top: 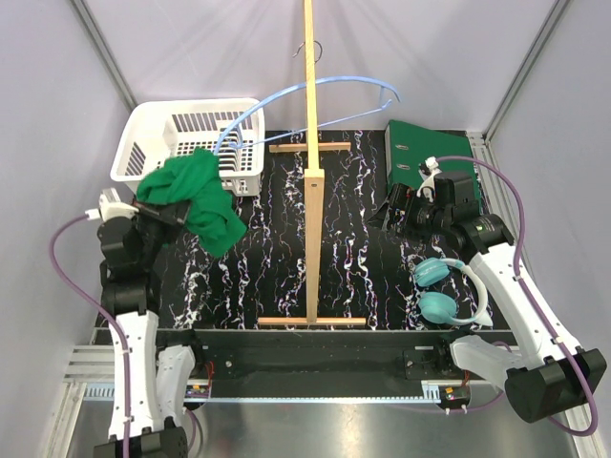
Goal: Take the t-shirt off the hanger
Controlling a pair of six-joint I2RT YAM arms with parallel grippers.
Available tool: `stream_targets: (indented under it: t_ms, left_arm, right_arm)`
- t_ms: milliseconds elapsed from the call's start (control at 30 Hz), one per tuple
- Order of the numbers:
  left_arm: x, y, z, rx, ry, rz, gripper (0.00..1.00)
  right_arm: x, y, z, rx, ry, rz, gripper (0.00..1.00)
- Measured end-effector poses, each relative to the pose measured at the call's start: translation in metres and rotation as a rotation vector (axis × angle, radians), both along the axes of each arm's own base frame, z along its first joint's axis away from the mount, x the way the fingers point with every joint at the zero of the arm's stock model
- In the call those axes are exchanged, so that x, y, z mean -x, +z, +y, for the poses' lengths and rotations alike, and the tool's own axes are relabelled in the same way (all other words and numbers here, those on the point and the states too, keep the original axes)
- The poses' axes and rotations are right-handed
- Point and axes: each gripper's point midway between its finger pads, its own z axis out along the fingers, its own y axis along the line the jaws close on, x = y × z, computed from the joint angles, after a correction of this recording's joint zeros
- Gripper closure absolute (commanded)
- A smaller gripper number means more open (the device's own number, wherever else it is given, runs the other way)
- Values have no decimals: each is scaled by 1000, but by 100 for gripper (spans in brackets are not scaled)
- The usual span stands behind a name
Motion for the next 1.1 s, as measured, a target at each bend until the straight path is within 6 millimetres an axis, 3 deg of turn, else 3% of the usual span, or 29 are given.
stream_targets:
  t_ms: [133,233,367,533,633,700,733,767,833,933,1000,1100]
  left_arm:
    - [-19,49,2,-13,-14,-105,100]
    - [-38,74,6,-20,-13,-140,100]
    - [-68,95,17,-26,7,-151,100]
    - [-137,105,41,-7,48,-123,100]
    - [-180,90,57,22,91,-81,100]
    - [-202,67,67,37,130,-27,100]
    - [-209,57,71,40,148,-4,98]
    - [-218,42,77,48,176,28,83]
    - [-231,14,85,62,219,84,78]
    - [-244,-15,95,78,274,127,78]
    - [-253,-30,101,90,301,142,90]
    - [-266,-46,104,86,308,167,92]
  right_arm:
    - [0,0,0,-2,2,0,0]
    - [1,1,1,-6,6,-3,0]
    - [3,4,1,-10,8,-12,0]
    - [3,5,1,-13,11,-12,0]
    - [3,5,1,-13,11,-13,0]
    - [3,5,1,-13,11,-13,0]
    - [3,5,1,-13,11,-13,0]
    - [3,5,1,-13,11,-13,0]
    - [3,5,1,-13,12,-12,0]
    - [3,5,1,-13,11,-11,0]
    - [3,4,2,-12,11,-10,0]
    - [3,4,2,-13,13,-10,0]
